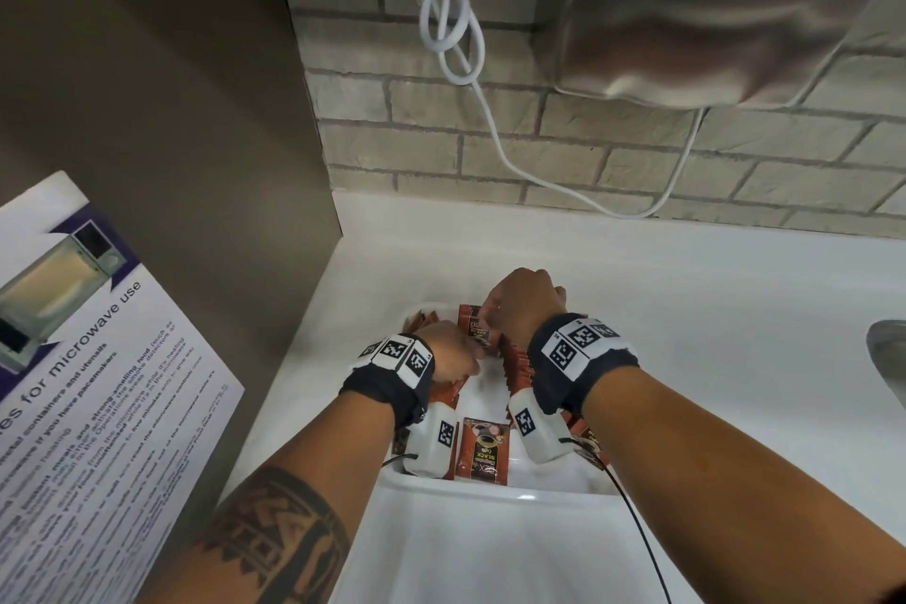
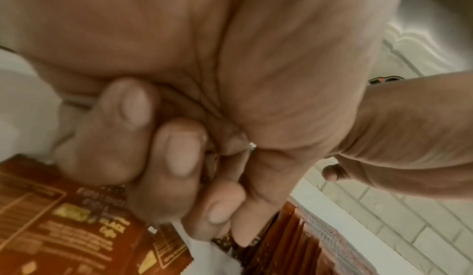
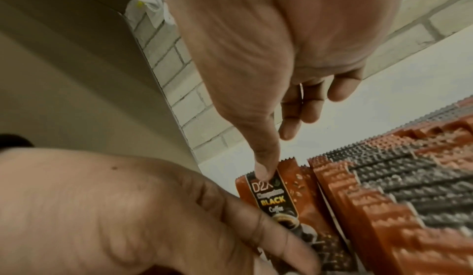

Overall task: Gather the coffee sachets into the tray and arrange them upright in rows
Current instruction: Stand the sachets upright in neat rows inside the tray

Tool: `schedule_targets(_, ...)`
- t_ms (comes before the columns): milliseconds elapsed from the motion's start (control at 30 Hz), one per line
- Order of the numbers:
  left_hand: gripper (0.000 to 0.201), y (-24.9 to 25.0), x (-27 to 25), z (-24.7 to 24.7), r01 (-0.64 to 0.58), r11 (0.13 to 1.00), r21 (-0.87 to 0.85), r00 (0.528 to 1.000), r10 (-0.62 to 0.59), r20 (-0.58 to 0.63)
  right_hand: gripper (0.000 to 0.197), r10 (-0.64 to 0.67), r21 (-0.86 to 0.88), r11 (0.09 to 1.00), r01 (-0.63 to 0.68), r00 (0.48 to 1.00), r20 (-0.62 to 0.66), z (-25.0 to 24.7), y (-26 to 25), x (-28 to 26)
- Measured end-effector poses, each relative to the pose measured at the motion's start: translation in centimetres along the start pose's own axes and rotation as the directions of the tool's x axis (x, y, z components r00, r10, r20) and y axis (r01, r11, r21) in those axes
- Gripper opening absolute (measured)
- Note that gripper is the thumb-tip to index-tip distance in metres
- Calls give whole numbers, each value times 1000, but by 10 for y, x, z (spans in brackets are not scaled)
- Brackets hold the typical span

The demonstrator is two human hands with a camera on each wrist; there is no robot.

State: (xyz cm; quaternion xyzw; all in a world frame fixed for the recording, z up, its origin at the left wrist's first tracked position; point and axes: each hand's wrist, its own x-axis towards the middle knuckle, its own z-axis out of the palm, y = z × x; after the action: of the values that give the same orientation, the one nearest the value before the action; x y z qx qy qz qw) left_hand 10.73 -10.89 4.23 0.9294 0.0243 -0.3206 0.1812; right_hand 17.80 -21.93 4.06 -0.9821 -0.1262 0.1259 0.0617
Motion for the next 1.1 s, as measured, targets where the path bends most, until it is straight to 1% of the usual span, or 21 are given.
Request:
schedule_targets(133, 39, -1, 6, 1, 12, 999, -48, 1000, -12, 14, 23, -22, -56, 998, 25, 999, 40, 2, -1, 6)
schedule_targets(200, 39, -1, 7, 1, 9, 1000, -24, 1000, -8, 22, 22, -41, -50, 998, 42, 998, 38, 3, -1, 6)
schedule_targets(267, 40, -2, 8, 0, 4, 1000, -4, 999, -4, 31, 18, -57, -9, 998, 57, 998, 27, 3, 0, 5)
schedule_targets(300, 40, -3, 9, 1, 7, 1000, -26, 999, -6, 36, 17, -61, 23, 998, 61, 998, 22, 3, 1, 4)
schedule_targets(400, 39, -5, 12, 3, 12, 992, -124, 999, -8, 31, 24, -62, 91, 994, 61, 998, 11, 0, 3, 1)
schedule_targets(600, 37, -7, 18, 8, 30, 980, -196, 999, -23, 40, 21, -81, 147, 986, 81, 997, -5, -3, 7, -3)
schedule_targets(700, 37, -7, 19, 9, 21, 985, -172, 999, -14, 44, 20, -96, 178, 979, 102, 995, -41, -7, 9, -6)
schedule_targets(833, 39, -8, 18, 9, 5, 988, -156, 1000, -3, 15, 26, -116, 217, 967, 134, 989, -97, -19, 9, -13)
schedule_targets(900, 38, -9, 15, 8, 2, 989, -147, 1000, -4, -9, 26, -135, 300, 938, 172, 981, -141, -26, 9, -20)
schedule_targets(967, 36, -12, 13, 6, 6, 992, -126, 999, -13, -51, 25, -170, 395, 889, 231, 968, -184, -35, 9, -32)
schedule_targets(1000, 34, -13, 13, 6, 8, 995, -99, 998, -14, -68, 25, -189, 420, 872, 252, 964, -185, -40, 9, -41)
schedule_targets(1100, 31, -16, 8, 8, 10, 1000, -7, 995, -10, -100, 25, -259, 415, 866, 280, 960, -108, -49, 12, -79)
